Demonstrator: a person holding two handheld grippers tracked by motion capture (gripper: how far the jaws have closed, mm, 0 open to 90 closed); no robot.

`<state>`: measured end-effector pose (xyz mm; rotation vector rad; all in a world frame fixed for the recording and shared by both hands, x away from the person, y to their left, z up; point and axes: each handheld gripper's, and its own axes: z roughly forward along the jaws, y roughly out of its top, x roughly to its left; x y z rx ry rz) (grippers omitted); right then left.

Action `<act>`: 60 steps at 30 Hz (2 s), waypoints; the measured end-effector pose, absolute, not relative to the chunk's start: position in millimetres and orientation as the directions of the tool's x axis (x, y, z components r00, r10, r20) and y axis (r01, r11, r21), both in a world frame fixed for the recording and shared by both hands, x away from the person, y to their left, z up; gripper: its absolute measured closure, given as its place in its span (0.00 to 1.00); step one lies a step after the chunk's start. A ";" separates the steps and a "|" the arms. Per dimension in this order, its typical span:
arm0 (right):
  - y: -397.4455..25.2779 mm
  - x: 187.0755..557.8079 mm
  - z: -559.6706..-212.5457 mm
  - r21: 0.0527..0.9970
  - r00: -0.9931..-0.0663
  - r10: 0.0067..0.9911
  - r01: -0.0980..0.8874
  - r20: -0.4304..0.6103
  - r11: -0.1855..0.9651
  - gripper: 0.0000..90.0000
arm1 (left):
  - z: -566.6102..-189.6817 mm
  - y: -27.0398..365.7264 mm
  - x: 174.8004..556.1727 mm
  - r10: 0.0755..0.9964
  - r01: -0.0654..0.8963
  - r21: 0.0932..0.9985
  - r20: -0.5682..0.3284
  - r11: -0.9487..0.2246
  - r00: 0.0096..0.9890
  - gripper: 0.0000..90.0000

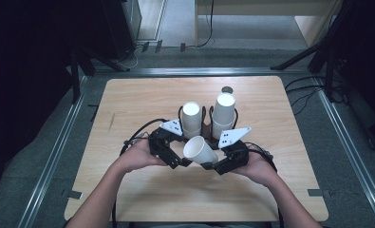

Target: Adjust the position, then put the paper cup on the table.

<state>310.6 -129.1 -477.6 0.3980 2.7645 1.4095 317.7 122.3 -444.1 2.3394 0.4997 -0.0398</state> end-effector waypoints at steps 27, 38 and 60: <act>-131.9 309.0 -477.0 0.811 -0.966 0.230 0.230 0.121 0.539 0.35 | -456.3 117.7 312.9 0.338 0.450 0.720 -0.308 -0.528 0.889 0.07; -131.1 308.4 -477.4 0.814 -0.966 0.216 0.235 0.138 0.530 0.35 | -456.2 112.1 312.7 0.327 0.458 0.752 -0.333 -0.473 0.884 0.14; -128.6 310.1 -478.8 0.810 -0.964 0.212 0.252 0.161 0.530 0.35 | -455.6 111.6 312.2 0.335 0.455 0.771 -0.328 -0.446 0.883 0.23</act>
